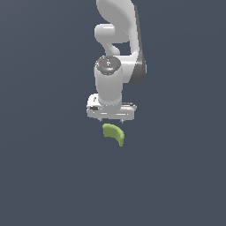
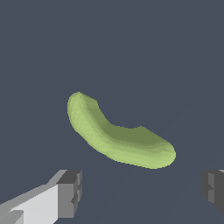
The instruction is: Pick up the object and move it to a goal position.
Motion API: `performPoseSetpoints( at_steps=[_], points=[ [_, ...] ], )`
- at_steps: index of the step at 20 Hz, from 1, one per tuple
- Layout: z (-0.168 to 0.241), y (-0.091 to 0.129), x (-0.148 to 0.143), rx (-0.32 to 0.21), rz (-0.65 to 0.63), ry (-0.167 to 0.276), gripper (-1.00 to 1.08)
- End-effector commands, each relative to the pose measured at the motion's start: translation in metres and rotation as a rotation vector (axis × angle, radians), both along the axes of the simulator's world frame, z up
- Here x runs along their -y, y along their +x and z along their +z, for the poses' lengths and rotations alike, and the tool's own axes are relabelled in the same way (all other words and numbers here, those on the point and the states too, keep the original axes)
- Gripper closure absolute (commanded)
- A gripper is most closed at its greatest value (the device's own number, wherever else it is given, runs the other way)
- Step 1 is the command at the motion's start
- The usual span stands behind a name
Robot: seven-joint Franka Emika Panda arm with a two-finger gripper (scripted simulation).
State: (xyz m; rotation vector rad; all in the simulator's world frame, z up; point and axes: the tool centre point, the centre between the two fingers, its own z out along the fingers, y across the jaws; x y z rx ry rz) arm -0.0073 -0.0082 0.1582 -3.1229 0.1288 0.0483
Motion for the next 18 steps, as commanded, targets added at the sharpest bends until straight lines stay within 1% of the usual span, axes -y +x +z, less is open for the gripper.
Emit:
performPoseSetpoints(
  at_steps=[1,10,18],
  points=[
    [0.0,0.0,0.0,0.0,0.0,0.0,-0.92],
    [0.008,0.003,0.018,0.02,0.02,-0.024,-0.92],
    [0.008,0.003,0.017,0.02,0.031,-0.023,-0.92]
  ],
)
